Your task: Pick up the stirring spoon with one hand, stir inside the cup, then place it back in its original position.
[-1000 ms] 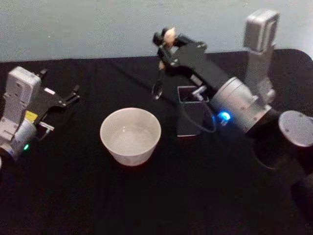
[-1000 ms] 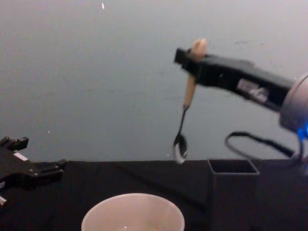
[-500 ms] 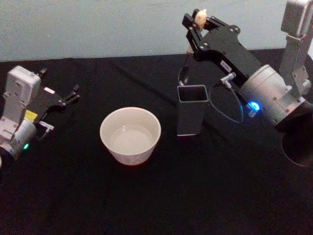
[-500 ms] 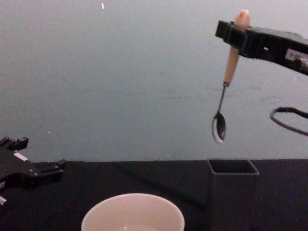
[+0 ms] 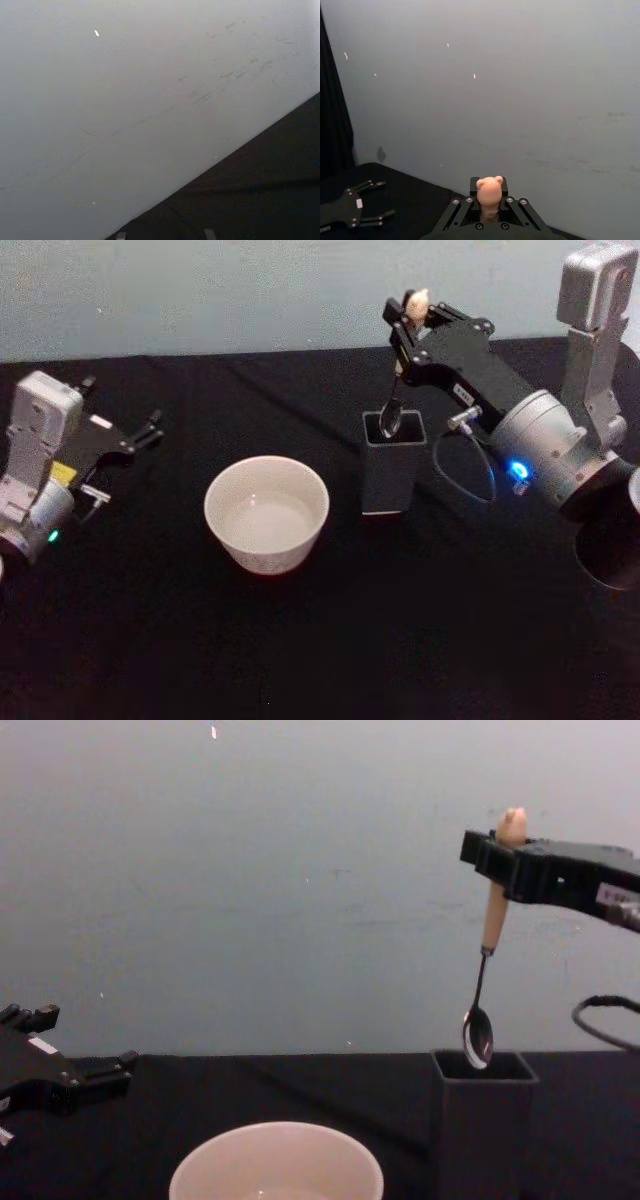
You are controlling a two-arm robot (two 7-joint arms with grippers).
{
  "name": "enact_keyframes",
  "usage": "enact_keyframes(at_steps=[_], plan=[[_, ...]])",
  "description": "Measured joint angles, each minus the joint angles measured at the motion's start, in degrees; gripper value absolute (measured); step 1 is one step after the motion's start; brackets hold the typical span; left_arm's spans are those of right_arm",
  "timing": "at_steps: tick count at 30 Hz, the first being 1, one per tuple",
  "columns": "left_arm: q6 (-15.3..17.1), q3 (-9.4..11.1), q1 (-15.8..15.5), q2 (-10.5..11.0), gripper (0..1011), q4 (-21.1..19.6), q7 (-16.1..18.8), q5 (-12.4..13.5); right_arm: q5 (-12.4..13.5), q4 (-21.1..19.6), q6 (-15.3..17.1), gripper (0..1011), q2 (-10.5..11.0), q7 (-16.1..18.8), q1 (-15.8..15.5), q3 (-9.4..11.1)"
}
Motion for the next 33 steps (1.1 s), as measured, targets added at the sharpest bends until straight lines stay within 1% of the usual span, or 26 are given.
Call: enact_keyframes(at_steps=[9,16,19,22,23,29,33], plan=[[0.0,0.0,0.0,0.0,1001,0.0,0.0,0.0,-0.68,1.71,0.09,195,-0.86,0.03,0.24,0.1],[0.0,0.0,0.0,0.0,1001,0.0,0.0,0.0,-1.34,2.41,1.16,195,-0.94,-0.07,-0.38,0.12],[0.0,0.0,0.0,0.0,1001,0.0,0.0,0.0,-1.95,2.68,1.34,195,-1.25,-0.75,-0.82,0.2],[0.0,0.0,0.0,0.0,1001,0.0,0.0,0.0,-3.11,2.99,1.13,195,-2.06,-2.02,-1.46,0.26],[0.0,0.0,0.0,0.0,1001,0.0,0.0,0.0,-3.11,2.99,1.13,195,-2.06,-2.02,-1.46,0.26],[0.0,0.0,0.0,0.0,1001,0.0,0.0,0.0,-5.66,3.75,-0.19,195,-4.35,-4.4,-2.54,0.45],[0.0,0.0,0.0,0.0,1001,0.0,0.0,0.0,-7.05,4.27,-0.66,195,-5.15,-5.02,-2.92,0.42]])
